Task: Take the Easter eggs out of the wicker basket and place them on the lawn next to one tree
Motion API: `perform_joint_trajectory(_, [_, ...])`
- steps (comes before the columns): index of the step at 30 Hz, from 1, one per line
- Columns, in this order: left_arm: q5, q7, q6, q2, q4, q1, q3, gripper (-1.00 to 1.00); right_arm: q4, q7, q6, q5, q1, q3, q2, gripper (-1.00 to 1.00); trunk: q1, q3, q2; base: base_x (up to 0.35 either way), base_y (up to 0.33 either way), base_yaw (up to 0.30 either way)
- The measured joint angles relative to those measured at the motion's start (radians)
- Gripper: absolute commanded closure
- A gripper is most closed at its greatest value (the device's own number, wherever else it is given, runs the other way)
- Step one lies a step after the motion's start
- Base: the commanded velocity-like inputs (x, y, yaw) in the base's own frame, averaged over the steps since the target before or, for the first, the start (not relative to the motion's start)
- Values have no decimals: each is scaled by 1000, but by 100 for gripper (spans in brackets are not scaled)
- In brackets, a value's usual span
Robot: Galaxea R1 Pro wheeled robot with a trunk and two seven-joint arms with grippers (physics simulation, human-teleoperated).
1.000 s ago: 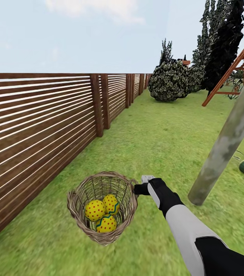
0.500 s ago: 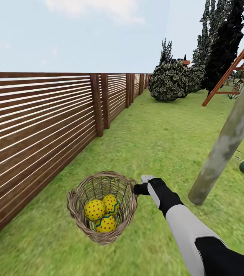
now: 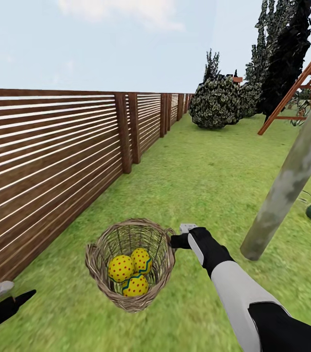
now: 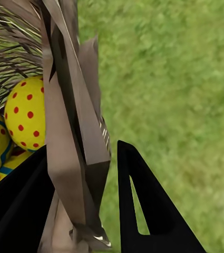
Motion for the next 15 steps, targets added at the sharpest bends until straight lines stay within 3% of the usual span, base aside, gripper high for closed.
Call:
perform_joint_trajectory(6, [-5, 9, -92, -63, 13, 6, 24, -100, 1, 1, 0, 0, 0, 0, 0, 100, 23, -19, -42, 0, 0, 0])
perform_joint_trajectory(10, [-4, 113, -141, -77, 33, 5, 26, -100, 2, 1, 0, 1, 0, 0, 1, 100, 38, -31, -70, 0, 0, 0])
perform_joint_trajectory(12, [-1, 193, -186, -102, 45, 5, 26, -100, 2, 1, 0, 0, 0, 0, 1, 100, 46, -38, -84, 0, 0, 0])
perform_joint_trajectory(15, [3, 252, -216, -123, 53, 5, 26, -100, 1, 0, 0, 2, 0, -2, -1, 100, 58, -47, -105, 0, 0, 0])
